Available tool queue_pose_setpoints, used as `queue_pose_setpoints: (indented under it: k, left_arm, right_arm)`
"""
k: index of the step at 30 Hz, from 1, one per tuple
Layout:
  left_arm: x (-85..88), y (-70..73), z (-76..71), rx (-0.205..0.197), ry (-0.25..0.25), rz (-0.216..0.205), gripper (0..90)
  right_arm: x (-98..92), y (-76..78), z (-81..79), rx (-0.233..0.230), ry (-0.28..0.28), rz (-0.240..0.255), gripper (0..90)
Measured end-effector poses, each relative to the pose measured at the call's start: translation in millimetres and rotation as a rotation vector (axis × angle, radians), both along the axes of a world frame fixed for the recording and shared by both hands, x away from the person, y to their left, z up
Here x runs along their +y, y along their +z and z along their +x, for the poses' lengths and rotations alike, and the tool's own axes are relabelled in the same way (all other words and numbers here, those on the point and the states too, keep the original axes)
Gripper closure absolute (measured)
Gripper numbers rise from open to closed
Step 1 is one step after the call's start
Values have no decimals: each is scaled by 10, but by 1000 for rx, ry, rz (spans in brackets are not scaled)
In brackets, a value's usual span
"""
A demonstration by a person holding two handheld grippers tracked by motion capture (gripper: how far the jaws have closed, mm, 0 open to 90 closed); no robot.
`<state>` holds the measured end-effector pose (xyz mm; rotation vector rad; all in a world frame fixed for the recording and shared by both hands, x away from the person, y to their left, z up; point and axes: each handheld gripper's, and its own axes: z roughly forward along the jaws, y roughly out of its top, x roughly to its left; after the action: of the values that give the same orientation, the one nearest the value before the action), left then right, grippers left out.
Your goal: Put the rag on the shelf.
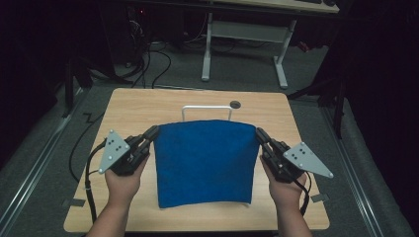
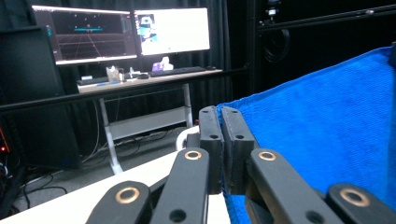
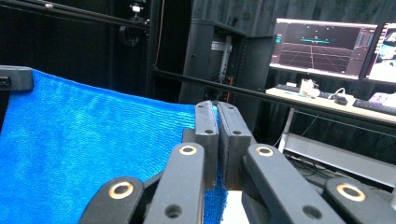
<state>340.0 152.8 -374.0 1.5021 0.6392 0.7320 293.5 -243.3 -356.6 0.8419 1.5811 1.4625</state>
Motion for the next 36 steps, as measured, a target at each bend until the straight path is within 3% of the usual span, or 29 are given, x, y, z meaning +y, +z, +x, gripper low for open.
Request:
queue_pose_setpoints:
  k: [2, 6, 11, 12, 19, 22, 23, 26, 27, 31, 32, 34, 36]
  left_arm:
    - [-2, 99, 155, 0, 9, 21, 885]
    - [-22, 180, 269, -14, 13, 39, 885]
    - [-101, 265, 464, -32, 39, 95, 885]
    - [-130, 289, 564, -34, 54, 116, 885]
    - [-158, 375, 823, -40, 90, 118, 885]
    - [-188, 411, 1024, -38, 118, 148, 884]
    - [-188, 411, 1024, -38, 118, 148, 884]
    - [-219, 414, 1148, -32, 137, 175, 884]
    - [-248, 410, 1239, -22, 147, 190, 884]
    - [-286, 403, 1344, -18, 160, 203, 884]
    - [-306, 402, 1414, 1, 165, 214, 884]
    - [-313, 401, 1456, 13, 168, 217, 883]
    - [-324, 389, 1537, 29, 182, 223, 883]
  right_arm:
    - [-31, 86, 136, 4, -9, -8, 885]
    - [-43, 159, 246, 13, -13, -10, 885]
    - [-38, 217, 448, 37, -17, 12, 885]
    - [-35, 229, 526, 40, -24, 17, 885]
    - [-54, 312, 815, 65, -52, 17, 886]
    - [-69, 359, 996, 78, -71, 15, 886]
    - [-73, 366, 1044, 83, -74, 16, 886]
    - [-76, 372, 1131, 91, -81, 13, 886]
    - [-72, 368, 1243, 100, -92, 6, 886]
    - [-69, 359, 1378, 113, -108, 8, 886]
    - [-68, 359, 1490, 123, -122, 3, 886]
    - [-68, 358, 1528, 127, -125, 1, 886]
    - [-58, 337, 1685, 149, -150, -18, 887]
